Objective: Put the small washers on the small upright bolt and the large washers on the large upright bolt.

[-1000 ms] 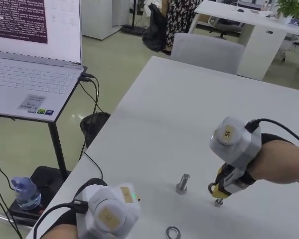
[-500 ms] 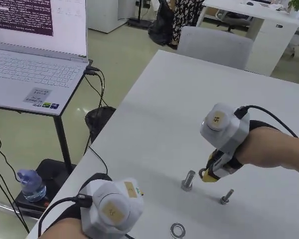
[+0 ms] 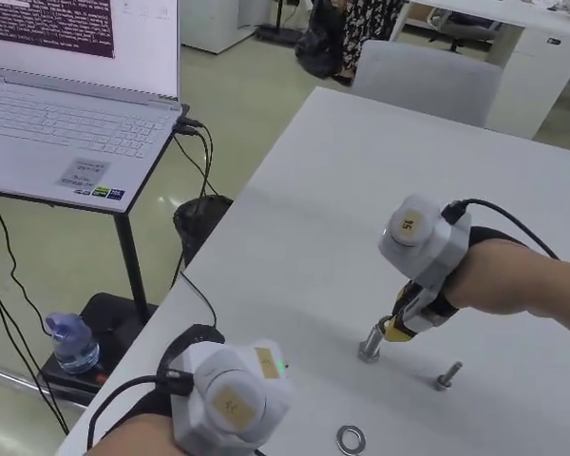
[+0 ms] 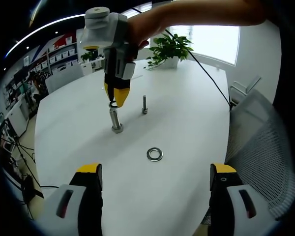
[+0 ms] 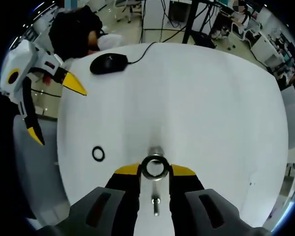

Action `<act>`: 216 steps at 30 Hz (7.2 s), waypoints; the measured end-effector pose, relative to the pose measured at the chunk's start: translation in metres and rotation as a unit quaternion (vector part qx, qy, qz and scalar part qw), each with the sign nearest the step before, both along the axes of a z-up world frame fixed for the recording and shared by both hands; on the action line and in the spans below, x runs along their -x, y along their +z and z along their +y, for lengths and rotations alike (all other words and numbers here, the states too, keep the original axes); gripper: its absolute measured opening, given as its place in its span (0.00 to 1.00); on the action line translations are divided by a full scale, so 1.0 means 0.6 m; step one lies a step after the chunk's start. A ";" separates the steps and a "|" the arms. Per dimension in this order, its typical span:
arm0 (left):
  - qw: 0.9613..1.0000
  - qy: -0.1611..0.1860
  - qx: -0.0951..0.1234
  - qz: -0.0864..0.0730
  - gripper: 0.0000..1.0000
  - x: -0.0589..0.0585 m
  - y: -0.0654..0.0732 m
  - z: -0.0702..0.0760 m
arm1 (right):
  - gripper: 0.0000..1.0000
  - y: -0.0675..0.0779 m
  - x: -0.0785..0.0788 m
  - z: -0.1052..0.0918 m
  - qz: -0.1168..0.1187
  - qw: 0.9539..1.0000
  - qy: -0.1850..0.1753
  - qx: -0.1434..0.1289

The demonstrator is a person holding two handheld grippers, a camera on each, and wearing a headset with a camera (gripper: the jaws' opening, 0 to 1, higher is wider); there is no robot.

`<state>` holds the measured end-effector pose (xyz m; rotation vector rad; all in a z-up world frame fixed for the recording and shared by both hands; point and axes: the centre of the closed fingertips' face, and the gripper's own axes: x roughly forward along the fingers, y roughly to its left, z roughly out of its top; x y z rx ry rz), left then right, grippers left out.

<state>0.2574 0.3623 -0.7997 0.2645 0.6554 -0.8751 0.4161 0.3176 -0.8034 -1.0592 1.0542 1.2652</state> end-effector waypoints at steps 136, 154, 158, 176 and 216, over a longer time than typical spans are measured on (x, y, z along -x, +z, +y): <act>1.000 0.008 0.007 -0.004 0.87 0.007 0.008 0.006 | 0.35 -0.013 0.098 -0.016 0.004 0.999 0.034 -0.032; 1.000 0.009 0.013 -0.008 0.89 0.002 0.012 0.008 | 0.37 -0.030 0.190 0.002 0.009 0.994 0.088 -0.057; 1.000 0.006 0.011 -0.008 0.88 0.004 0.011 0.007 | 0.37 -0.041 0.197 -0.001 0.009 0.994 0.088 -0.057; 1.000 0.001 0.011 -0.011 0.88 0.006 0.012 -0.002 | 0.36 -0.116 0.212 -0.008 0.007 0.995 0.083 -0.048; 1.000 0.002 0.011 -0.012 0.84 0.013 0.011 -0.003 | 0.21 -0.126 0.212 0.000 0.004 0.998 0.060 -0.018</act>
